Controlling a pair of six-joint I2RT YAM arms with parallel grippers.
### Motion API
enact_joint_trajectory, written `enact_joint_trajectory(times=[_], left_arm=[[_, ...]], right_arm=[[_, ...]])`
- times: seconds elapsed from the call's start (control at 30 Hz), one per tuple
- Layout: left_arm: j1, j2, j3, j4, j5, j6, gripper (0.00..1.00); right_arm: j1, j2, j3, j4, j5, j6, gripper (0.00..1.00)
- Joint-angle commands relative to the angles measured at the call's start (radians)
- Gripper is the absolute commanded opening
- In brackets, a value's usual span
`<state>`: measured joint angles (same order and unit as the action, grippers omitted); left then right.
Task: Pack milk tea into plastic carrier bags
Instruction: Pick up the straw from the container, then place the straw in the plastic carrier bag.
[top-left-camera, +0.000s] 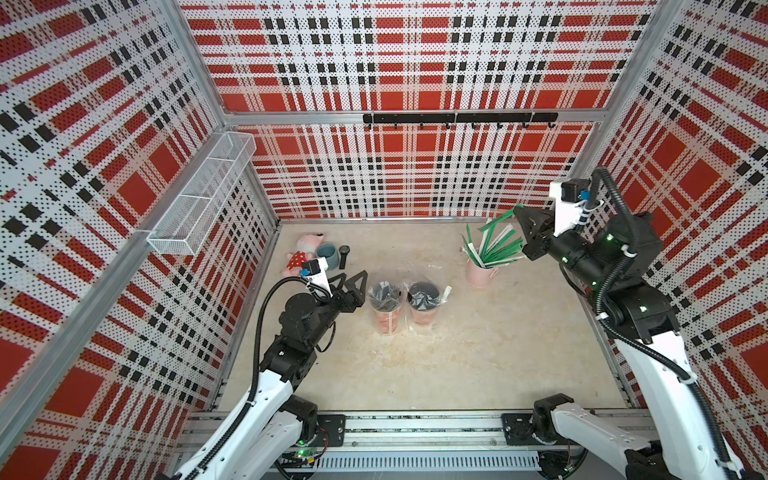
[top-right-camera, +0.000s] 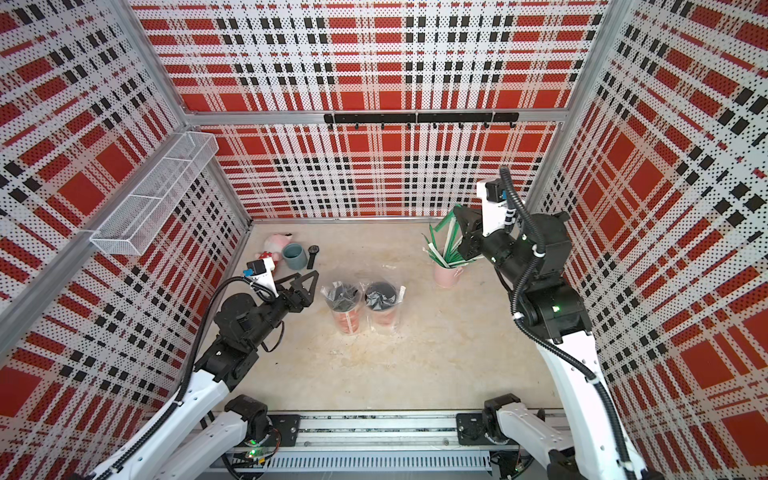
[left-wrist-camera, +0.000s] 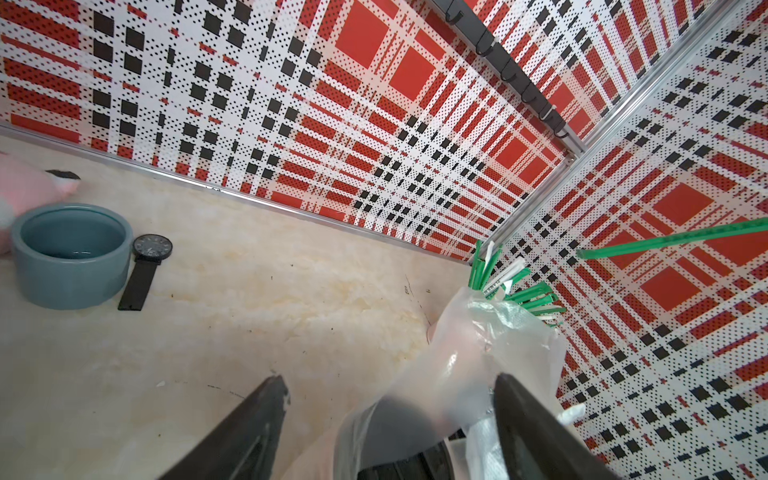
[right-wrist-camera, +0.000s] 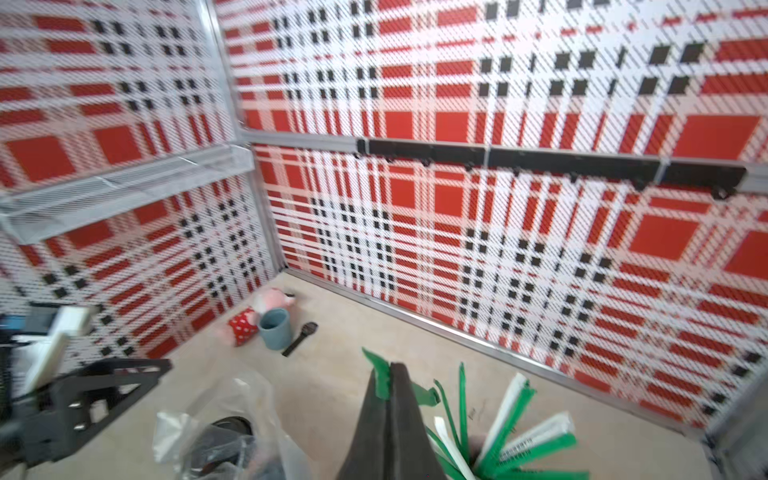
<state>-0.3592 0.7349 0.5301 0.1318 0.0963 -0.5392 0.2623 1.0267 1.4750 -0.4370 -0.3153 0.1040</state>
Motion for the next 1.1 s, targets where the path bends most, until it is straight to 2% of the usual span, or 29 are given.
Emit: enact_joint_trajectory(times=[0.0, 0.17, 0.27, 0.4, 0.67, 1.07], left_arm=[[0.006, -0.016, -0.014, 0.038, 0.046, -0.030, 0.81], [-0.004, 0.005, -0.022, 0.052, 0.062, -0.042, 0.79], [-0.011, 0.019, -0.021, 0.057, 0.069, -0.047, 0.77], [-0.016, 0.029, -0.027, 0.055, 0.067, -0.049, 0.77], [-0.011, 0.049, -0.030, 0.046, 0.027, -0.075, 0.75], [0.040, 0.106, -0.023, 0.079, 0.032, -0.106, 0.75]], right_arm=[[0.028, 0.017, 0.029, -0.047, -0.160, 0.050, 0.00], [0.141, 0.067, 0.024, 0.092, -0.271, 0.120, 0.00], [0.248, 0.140, 0.031, 0.129, -0.262, 0.119, 0.00], [0.320, 0.209, 0.028, 0.177, -0.260, 0.121, 0.00], [0.374, 0.314, 0.039, 0.224, -0.285, 0.135, 0.00], [0.380, 0.395, 0.042, 0.235, -0.310, 0.152, 0.00]])
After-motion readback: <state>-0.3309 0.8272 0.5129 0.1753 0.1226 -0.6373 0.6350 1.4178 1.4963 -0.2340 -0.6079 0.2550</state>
